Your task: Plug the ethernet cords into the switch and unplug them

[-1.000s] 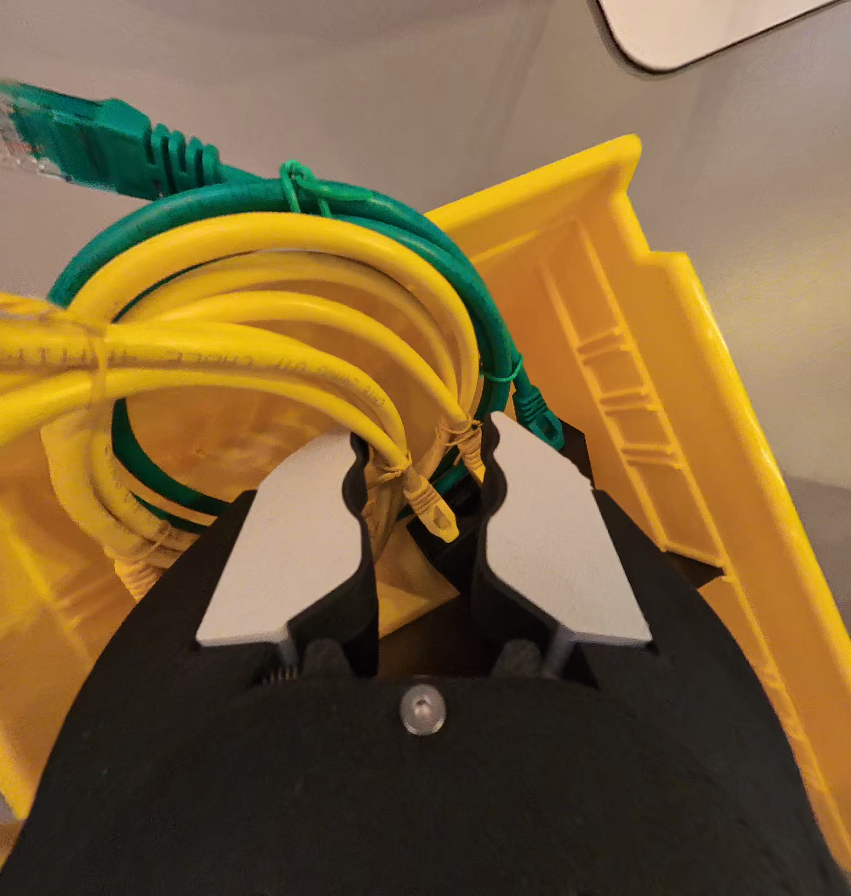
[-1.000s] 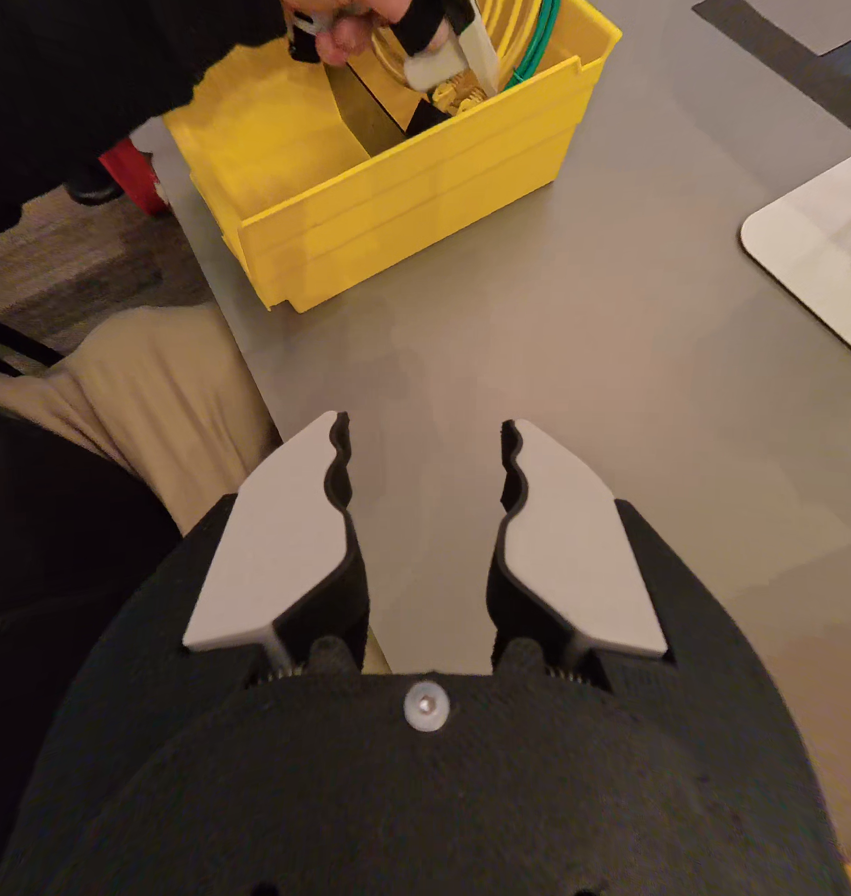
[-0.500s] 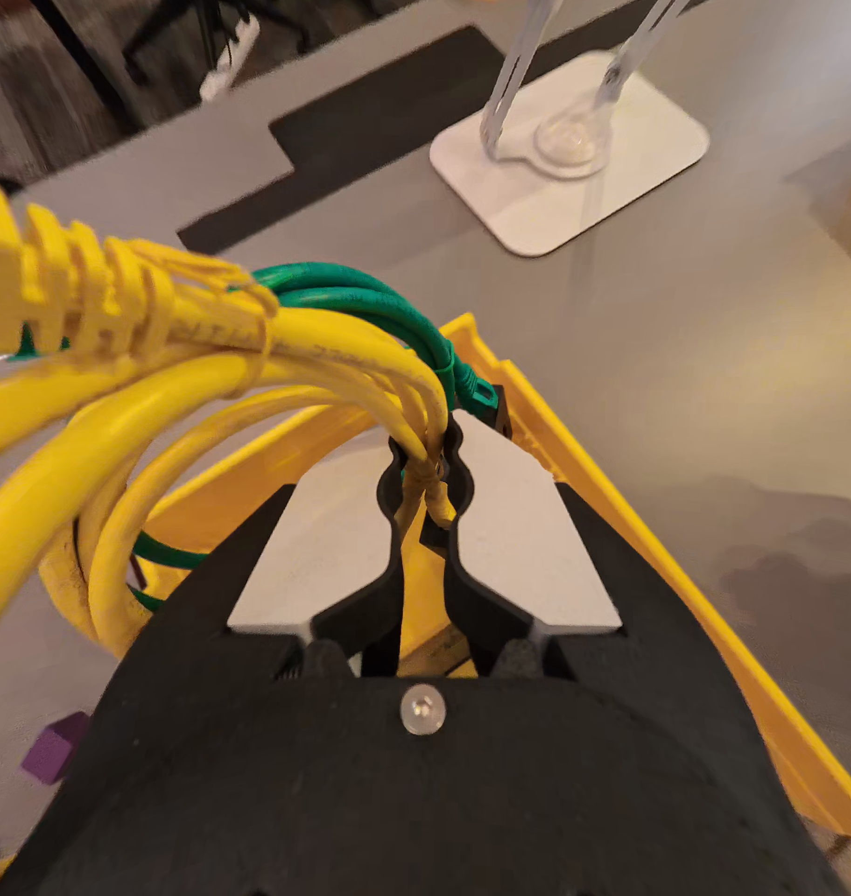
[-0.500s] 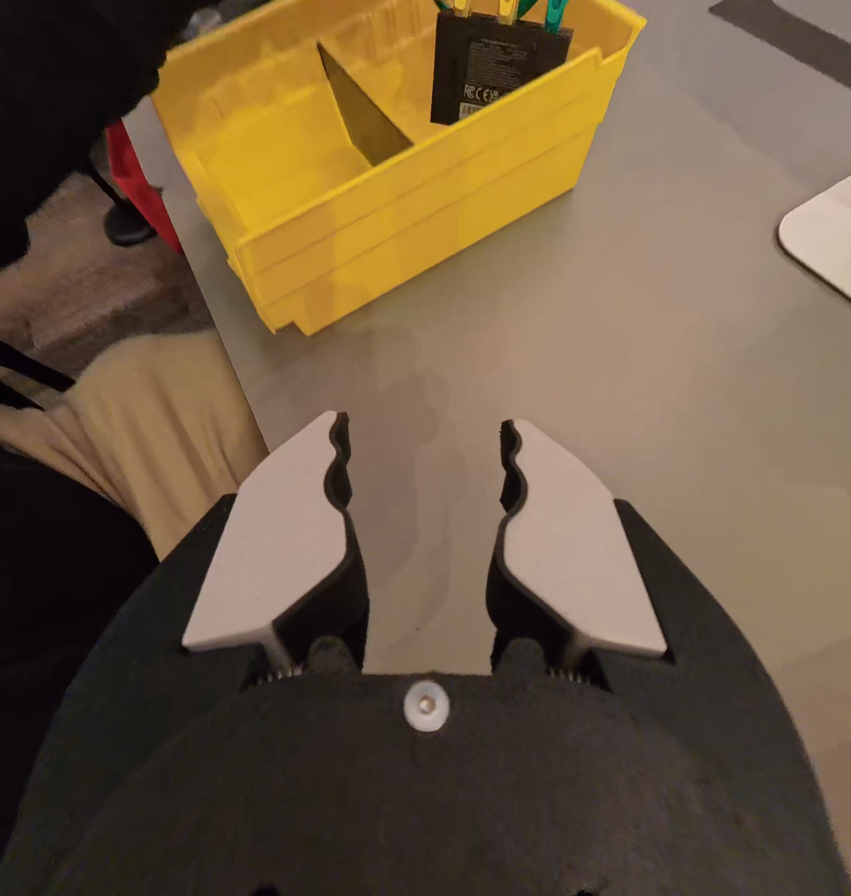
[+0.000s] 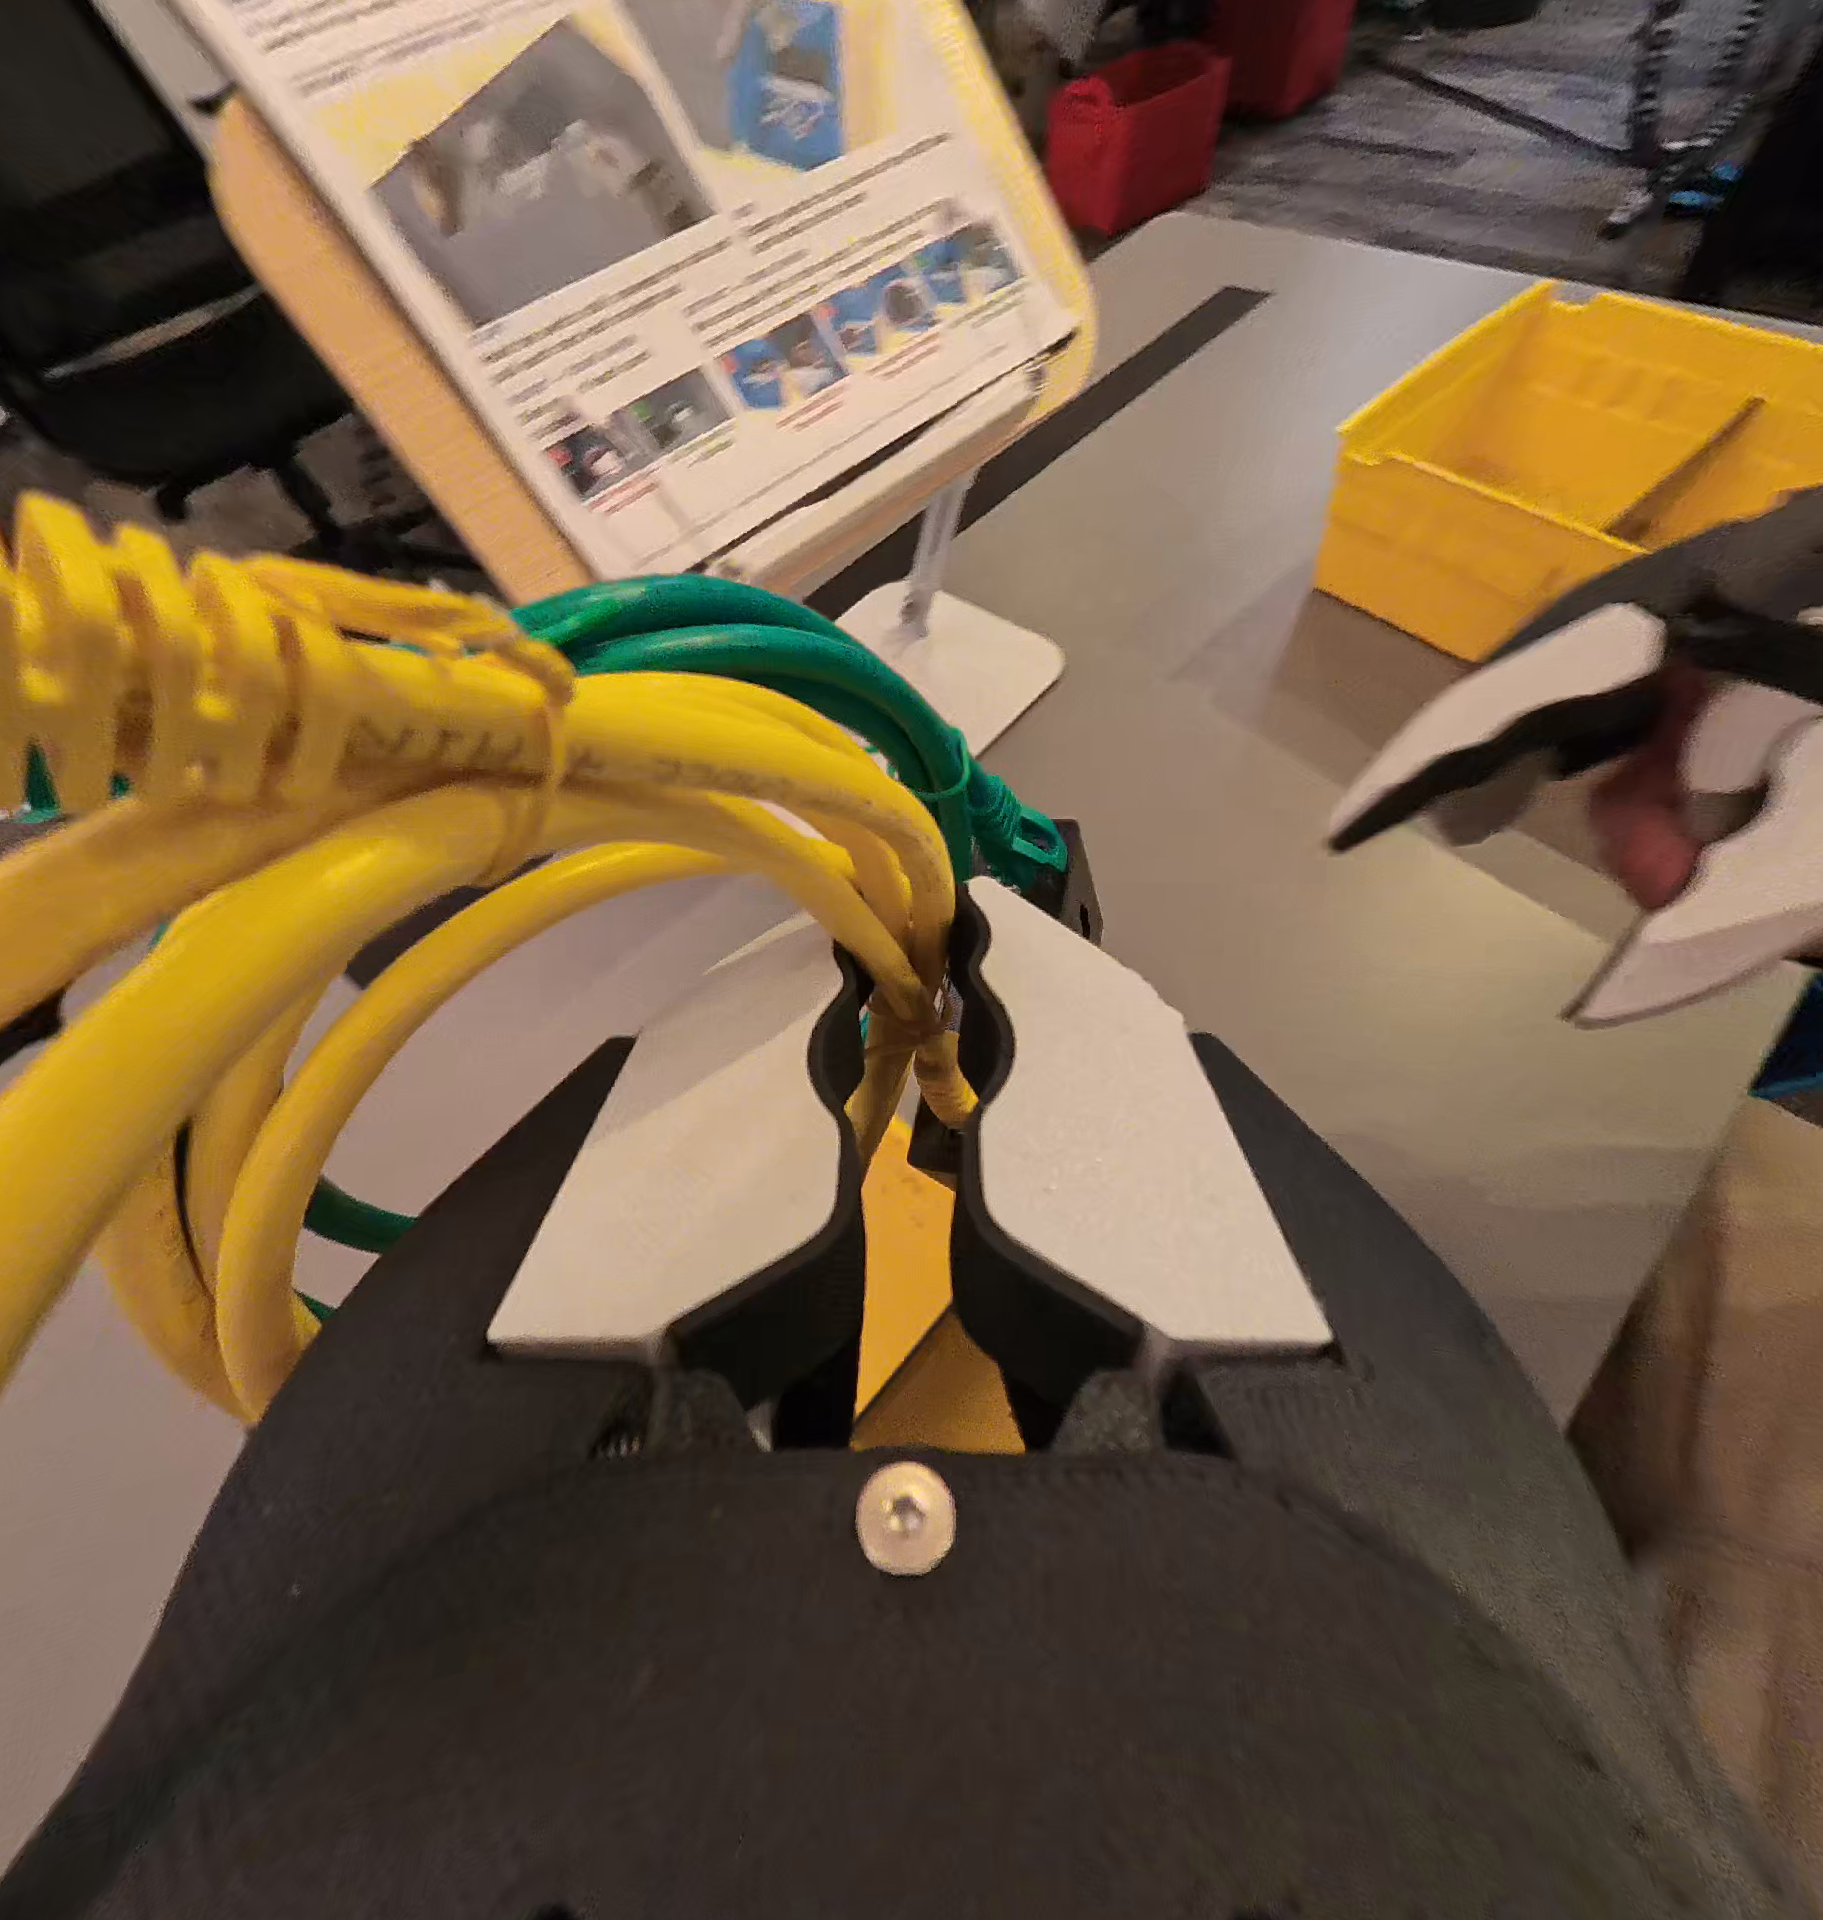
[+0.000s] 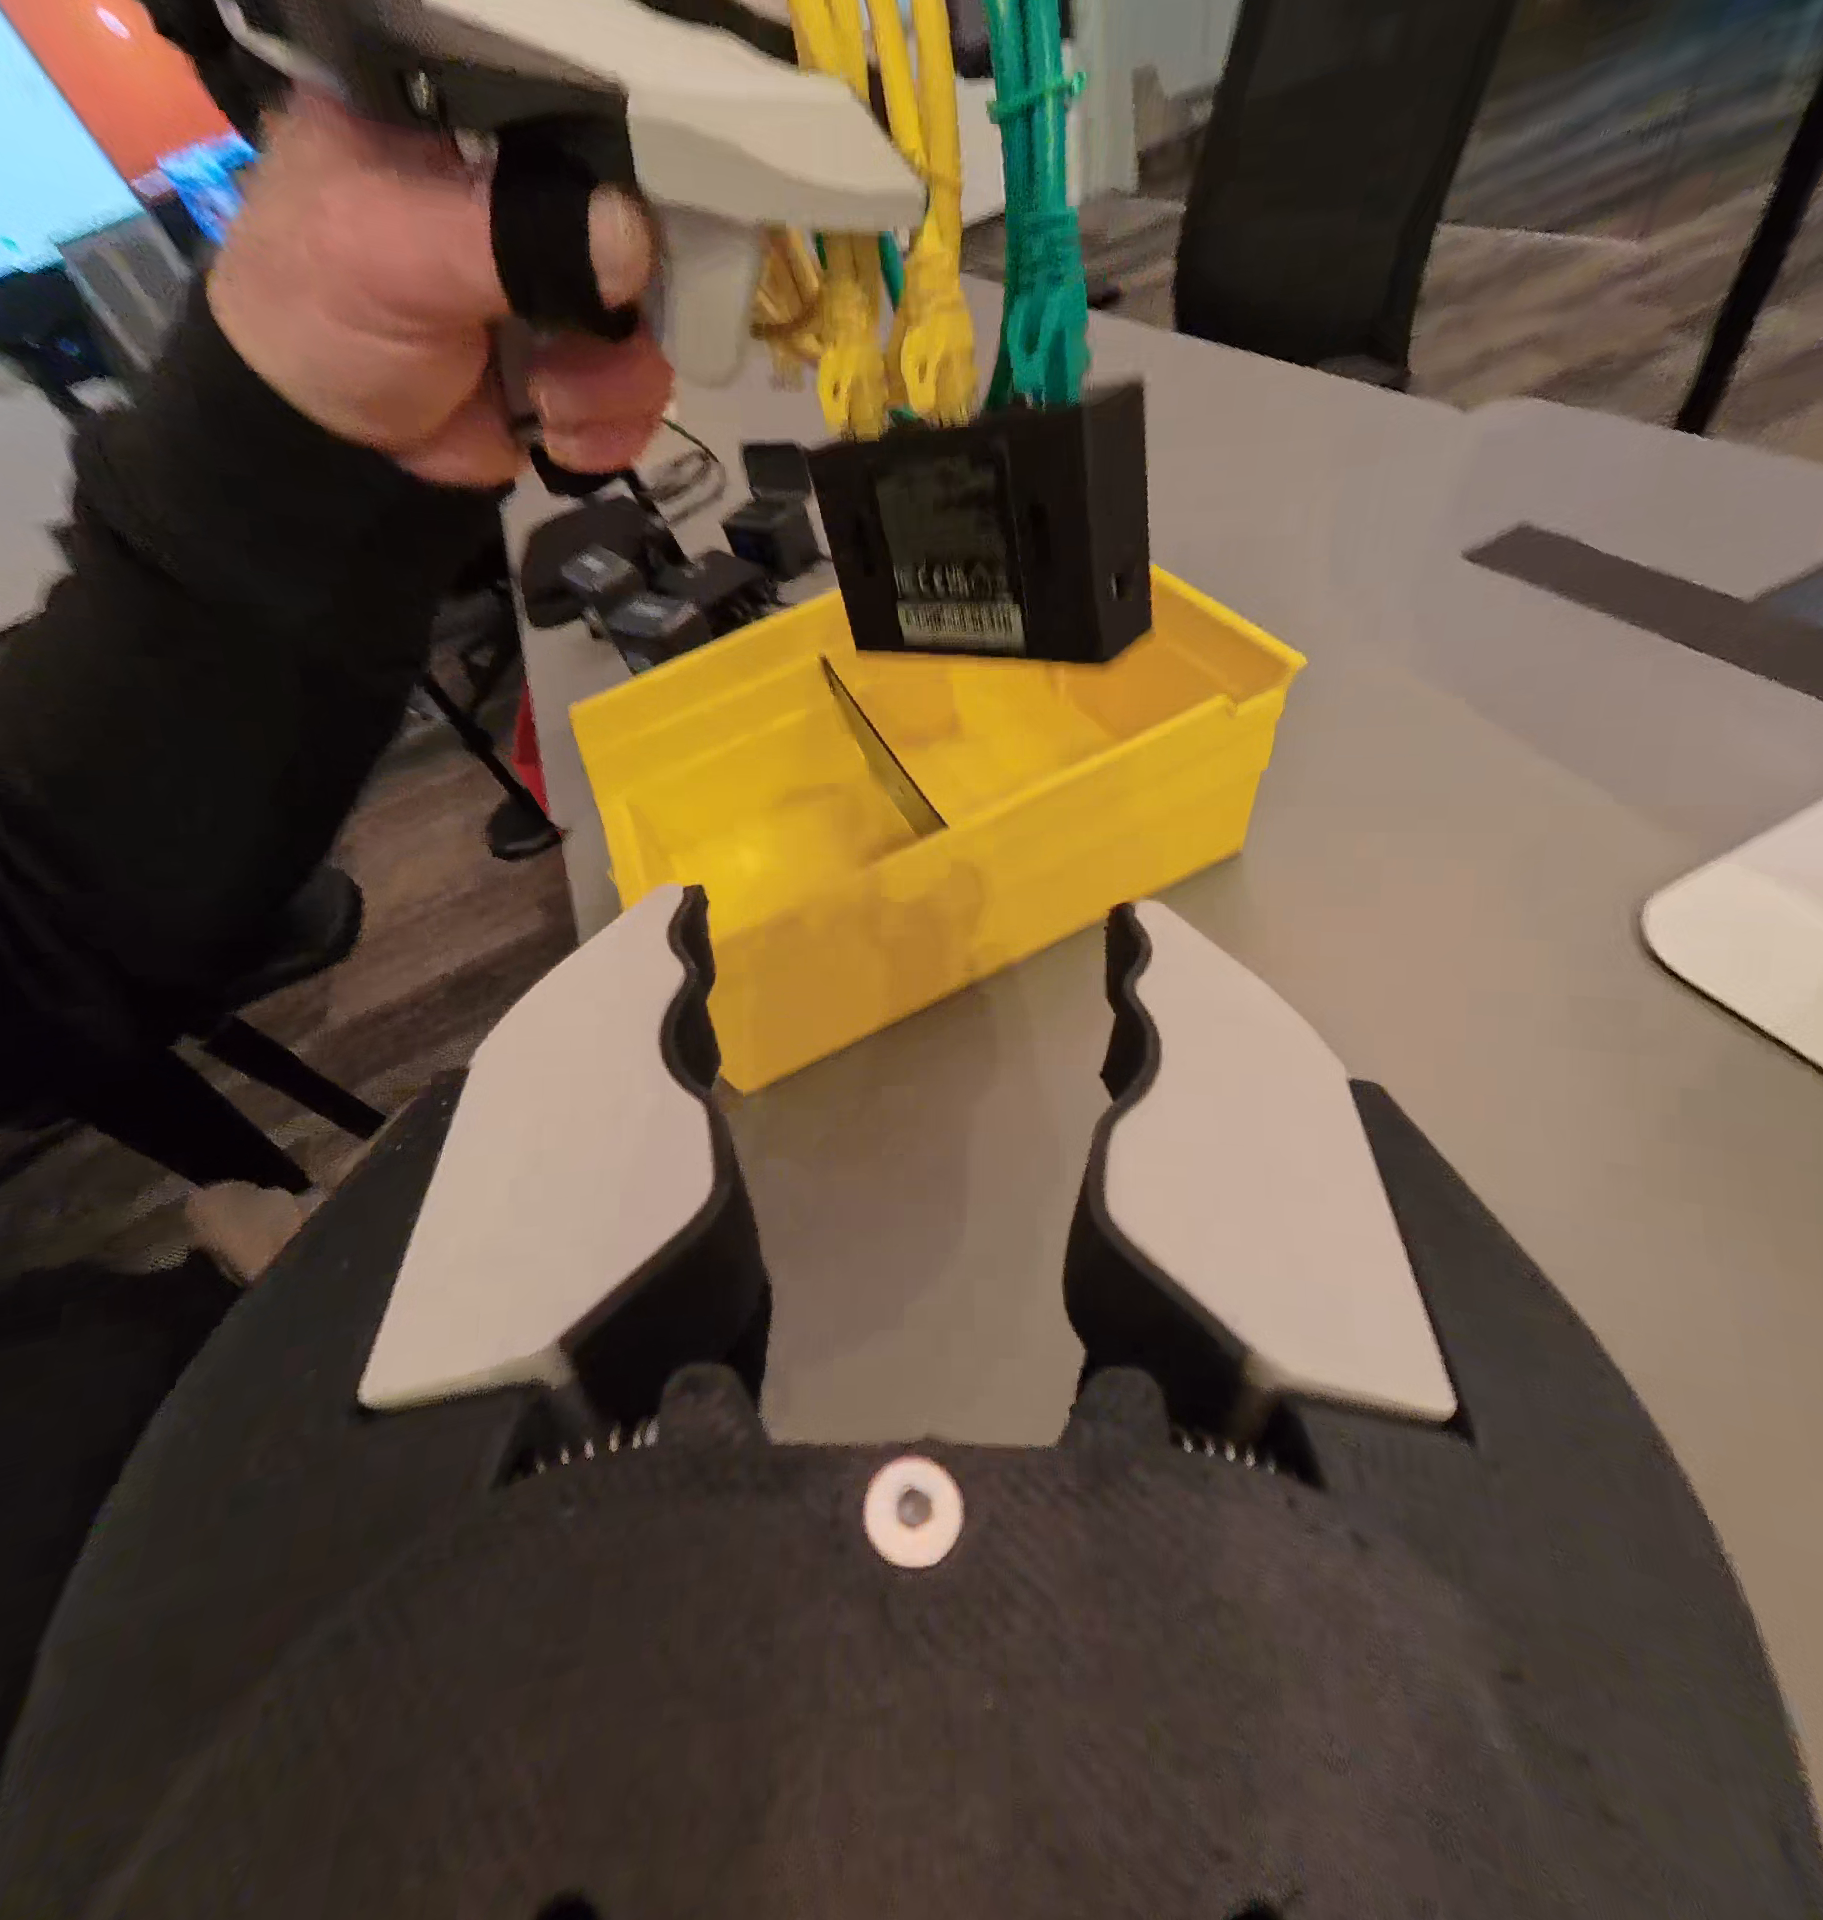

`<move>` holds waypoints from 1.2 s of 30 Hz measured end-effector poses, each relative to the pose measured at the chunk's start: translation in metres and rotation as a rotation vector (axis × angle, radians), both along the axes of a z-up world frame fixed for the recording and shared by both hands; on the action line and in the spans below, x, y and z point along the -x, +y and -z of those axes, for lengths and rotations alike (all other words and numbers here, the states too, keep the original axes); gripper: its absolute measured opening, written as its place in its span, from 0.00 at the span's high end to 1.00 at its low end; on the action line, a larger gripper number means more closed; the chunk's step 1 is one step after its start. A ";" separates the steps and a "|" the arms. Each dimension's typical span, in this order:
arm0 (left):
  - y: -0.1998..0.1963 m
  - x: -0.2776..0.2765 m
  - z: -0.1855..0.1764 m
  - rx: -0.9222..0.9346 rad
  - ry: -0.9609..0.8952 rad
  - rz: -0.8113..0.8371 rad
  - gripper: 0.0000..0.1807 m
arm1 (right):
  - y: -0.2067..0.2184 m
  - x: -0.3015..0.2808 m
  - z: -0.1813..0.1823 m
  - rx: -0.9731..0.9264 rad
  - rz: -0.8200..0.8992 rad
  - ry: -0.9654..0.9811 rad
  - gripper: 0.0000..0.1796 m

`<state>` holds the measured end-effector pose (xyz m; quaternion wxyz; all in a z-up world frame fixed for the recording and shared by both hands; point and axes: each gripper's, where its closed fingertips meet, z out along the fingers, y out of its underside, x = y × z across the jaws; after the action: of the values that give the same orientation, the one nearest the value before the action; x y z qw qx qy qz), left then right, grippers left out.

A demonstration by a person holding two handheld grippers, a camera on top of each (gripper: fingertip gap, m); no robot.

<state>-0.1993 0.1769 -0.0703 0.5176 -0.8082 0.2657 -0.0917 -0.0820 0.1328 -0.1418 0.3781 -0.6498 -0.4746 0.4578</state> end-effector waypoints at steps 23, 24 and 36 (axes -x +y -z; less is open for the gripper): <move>-0.060 -0.130 0.038 0.226 -0.052 0.513 0.61 | -0.018 0.002 0.005 0.180 -0.236 0.183 0.80; -0.059 -0.129 0.035 0.207 -0.055 0.510 0.60 | -0.016 0.001 0.001 0.197 -0.224 0.211 0.80; -0.087 -0.110 0.033 0.310 -0.051 0.594 0.74 | 0.012 -0.022 -0.028 0.273 -0.123 0.430 0.80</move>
<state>-0.0889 0.0904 -0.1034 0.3458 -0.7618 0.4595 -0.2982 -0.0599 0.1450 -0.1135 0.3505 -0.5523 -0.3558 0.6675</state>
